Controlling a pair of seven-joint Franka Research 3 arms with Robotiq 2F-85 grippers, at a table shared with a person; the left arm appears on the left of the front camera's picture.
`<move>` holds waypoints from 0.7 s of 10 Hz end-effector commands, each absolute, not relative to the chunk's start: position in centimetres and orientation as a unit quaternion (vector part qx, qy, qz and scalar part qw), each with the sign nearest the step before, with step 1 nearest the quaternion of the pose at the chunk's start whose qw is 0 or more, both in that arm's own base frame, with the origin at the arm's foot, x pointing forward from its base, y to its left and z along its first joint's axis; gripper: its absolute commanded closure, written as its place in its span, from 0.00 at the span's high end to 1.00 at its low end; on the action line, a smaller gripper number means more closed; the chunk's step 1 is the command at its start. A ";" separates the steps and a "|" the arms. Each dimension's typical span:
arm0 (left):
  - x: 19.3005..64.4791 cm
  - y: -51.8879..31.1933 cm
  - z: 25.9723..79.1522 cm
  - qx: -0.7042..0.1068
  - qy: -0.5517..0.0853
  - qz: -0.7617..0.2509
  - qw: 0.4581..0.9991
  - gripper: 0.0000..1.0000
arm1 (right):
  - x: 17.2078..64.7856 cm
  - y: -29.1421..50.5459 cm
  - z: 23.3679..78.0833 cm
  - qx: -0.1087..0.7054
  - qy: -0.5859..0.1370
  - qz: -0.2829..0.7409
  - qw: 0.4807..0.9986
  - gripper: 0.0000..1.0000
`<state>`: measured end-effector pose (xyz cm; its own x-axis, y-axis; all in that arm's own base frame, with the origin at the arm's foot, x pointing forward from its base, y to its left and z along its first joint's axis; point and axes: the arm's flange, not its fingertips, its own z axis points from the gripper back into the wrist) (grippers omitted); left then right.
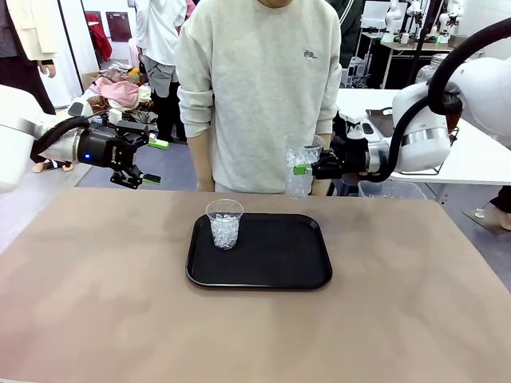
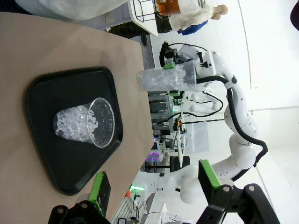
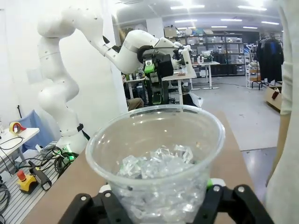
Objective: Pour the drink into the iced cup.
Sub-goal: Pick up the iced cup indicated by the human and present it to them, then open the gripper to release the iced cup you were holding.
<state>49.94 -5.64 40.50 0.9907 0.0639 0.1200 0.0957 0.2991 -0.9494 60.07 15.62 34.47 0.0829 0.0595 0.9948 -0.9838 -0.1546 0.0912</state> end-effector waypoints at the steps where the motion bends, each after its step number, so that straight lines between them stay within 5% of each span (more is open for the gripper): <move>1: 49.9 -5.7 40.6 -0.591 -0.070 -0.010 0.804 1.00 | 61.3 15.8 35.5 0.559 -0.414 0.525 0.491 0.69; 7: 49.9 -5.7 40.6 -0.591 -0.070 -0.010 0.804 1.00 | 60.6 15.7 35.1 0.545 -0.424 0.530 0.493 0.69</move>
<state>49.94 -5.64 40.50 0.9907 0.0639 0.1200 0.0957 0.2991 -0.9494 60.75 15.64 34.72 0.0859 0.0617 0.9944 -0.9838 -0.1525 0.0945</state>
